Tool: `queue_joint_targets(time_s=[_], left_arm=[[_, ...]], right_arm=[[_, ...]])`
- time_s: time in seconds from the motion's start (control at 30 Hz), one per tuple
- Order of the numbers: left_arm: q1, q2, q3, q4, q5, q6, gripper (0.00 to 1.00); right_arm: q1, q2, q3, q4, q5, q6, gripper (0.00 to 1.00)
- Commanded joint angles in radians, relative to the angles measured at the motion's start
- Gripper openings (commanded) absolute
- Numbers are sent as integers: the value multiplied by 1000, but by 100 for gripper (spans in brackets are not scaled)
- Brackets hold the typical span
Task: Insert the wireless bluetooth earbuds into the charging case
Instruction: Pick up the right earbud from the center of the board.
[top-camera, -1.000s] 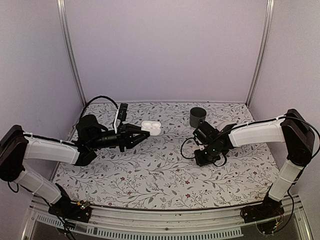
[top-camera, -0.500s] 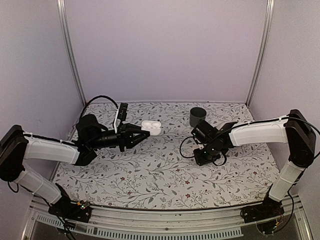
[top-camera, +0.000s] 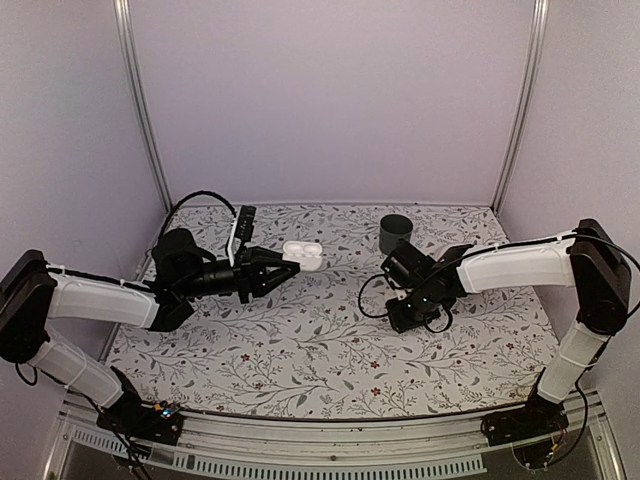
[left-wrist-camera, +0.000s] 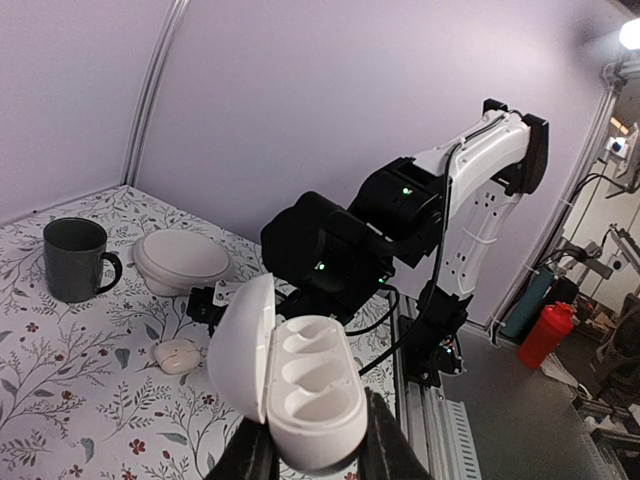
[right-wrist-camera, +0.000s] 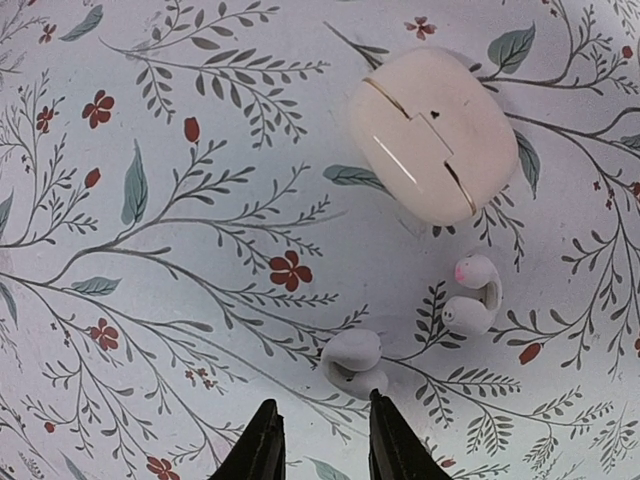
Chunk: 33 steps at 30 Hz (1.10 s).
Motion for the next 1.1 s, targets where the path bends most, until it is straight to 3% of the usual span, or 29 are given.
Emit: queue_joint_targets(time_s=[0.0,1.07], left_arm=[[13,-18,16,-2,8,14,0],[13,-27,22,-20,11,20,0]], right_arm=[[6,18,3,18,-13,1,31],[6,61,-19,15,46,32,31]])
